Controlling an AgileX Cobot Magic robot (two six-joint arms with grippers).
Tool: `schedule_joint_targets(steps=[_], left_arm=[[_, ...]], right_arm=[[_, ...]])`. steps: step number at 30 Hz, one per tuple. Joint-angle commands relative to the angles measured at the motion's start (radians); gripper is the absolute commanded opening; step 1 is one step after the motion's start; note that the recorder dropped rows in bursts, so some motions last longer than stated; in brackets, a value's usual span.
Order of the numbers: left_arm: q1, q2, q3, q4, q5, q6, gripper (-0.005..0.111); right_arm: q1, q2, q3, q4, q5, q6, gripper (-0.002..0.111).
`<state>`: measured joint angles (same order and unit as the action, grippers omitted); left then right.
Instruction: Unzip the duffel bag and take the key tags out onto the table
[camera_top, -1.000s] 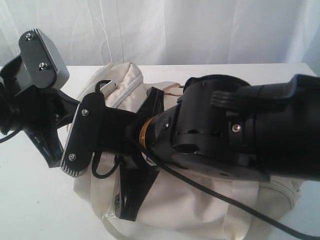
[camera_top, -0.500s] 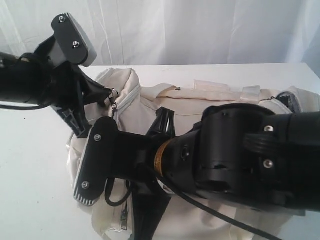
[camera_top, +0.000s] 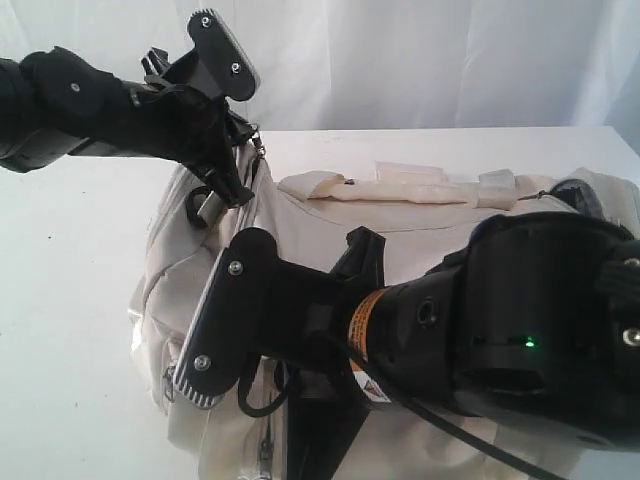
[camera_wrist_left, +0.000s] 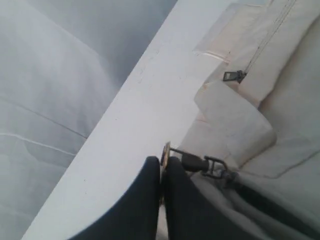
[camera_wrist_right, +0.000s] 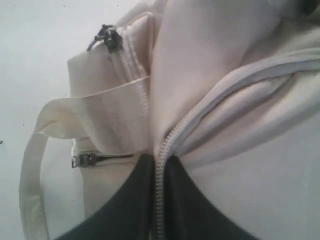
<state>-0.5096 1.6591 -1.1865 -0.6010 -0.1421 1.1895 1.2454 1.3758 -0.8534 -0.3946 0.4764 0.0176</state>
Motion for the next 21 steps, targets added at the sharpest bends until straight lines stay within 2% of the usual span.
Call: schedule_joint_targets(steps=[1, 3, 4, 5, 7, 11, 13, 15, 17, 19, 21], left_arm=[[0.009, -0.006, -0.026, -0.021, -0.113, 0.028, 0.051], [0.009, -0.016, -0.026, -0.071, -0.110, 0.073, 0.083], [0.009, -0.037, -0.026, -0.118, -0.101, 0.096, 0.092], [0.009, -0.058, -0.026, -0.160, -0.100, 0.113, 0.092], [0.009, -0.123, -0.026, -0.234, -0.100, 0.131, 0.089], [0.009, -0.216, -0.020, -0.430, -0.097, 0.179, 0.070], [0.009, -0.246, -0.003, -0.538, -0.111, 0.240, 0.058], [0.009, -0.262, 0.015, -0.668, -0.197, 0.322, 0.047], [0.009, -0.273, 0.023, -0.854, -0.291, 0.487, 0.040], [0.009, -0.273, 0.021, -1.028, -0.387, 0.706, 0.040], [0.009, -0.273, 0.021, -1.097, -0.442, 0.877, 0.049]], right_arm=[[0.011, -0.006, 0.019, 0.083, 0.050, 0.035, 0.000], [0.011, -0.006, 0.019, 0.081, 0.040, 0.035, 0.000], [0.011, -0.006, 0.019, 0.081, 0.029, 0.035, 0.000], [0.011, -0.006, 0.019, 0.081, 0.022, 0.032, 0.000], [0.011, -0.006, 0.017, 0.066, 0.000, 0.032, 0.000], [0.011, -0.006, -0.001, 0.057, -0.012, 0.040, 0.003], [0.011, -0.006, -0.015, 0.057, -0.012, 0.040, 0.011], [0.011, -0.006, -0.029, 0.057, -0.012, 0.040, 0.021], [0.011, -0.009, -0.038, 0.057, -0.013, 0.051, 0.035], [0.011, -0.009, -0.042, 0.057, -0.013, 0.055, 0.047], [0.011, -0.009, -0.044, 0.057, -0.023, 0.069, 0.053]])
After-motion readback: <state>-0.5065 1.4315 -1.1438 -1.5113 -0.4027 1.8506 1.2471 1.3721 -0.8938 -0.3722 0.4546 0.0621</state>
